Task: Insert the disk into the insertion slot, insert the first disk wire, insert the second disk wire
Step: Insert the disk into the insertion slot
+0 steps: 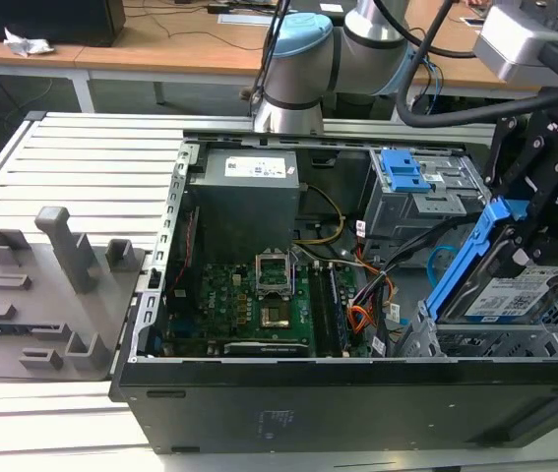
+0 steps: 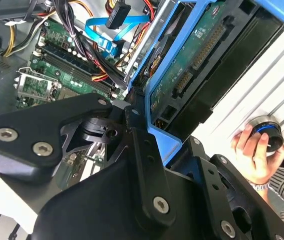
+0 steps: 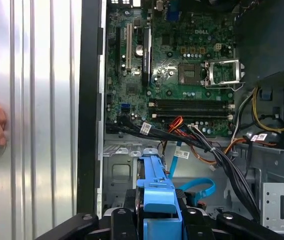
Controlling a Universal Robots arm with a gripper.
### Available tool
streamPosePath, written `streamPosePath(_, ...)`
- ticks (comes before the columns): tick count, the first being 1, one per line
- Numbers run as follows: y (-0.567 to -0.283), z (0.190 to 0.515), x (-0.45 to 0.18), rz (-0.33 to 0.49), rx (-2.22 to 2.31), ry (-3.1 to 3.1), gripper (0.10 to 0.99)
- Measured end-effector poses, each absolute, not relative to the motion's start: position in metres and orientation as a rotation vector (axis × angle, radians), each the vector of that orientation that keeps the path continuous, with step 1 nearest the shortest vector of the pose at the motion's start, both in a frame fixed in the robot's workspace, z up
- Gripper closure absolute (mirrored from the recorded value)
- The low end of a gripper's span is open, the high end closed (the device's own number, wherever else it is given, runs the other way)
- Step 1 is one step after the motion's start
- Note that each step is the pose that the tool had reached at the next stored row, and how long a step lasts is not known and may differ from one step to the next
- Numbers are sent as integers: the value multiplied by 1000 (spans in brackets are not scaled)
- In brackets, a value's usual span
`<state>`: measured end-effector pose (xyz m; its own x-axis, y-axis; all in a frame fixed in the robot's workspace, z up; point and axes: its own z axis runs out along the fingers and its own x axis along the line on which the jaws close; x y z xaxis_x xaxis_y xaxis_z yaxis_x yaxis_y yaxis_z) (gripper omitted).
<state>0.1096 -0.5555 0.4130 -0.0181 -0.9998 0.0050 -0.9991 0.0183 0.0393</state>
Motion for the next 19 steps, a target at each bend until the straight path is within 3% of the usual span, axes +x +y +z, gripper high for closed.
streamPosePath(13,-555,401,110,-38,2179,-2219,718)
streamPosePath(15,-555,401,110,-38,2179,-2219,706)
streamPosePath(16,-555,401,110,-38,2179,-2219,643)
streamPosePath(19,-555,401,110,-38,2179,-2219,659)
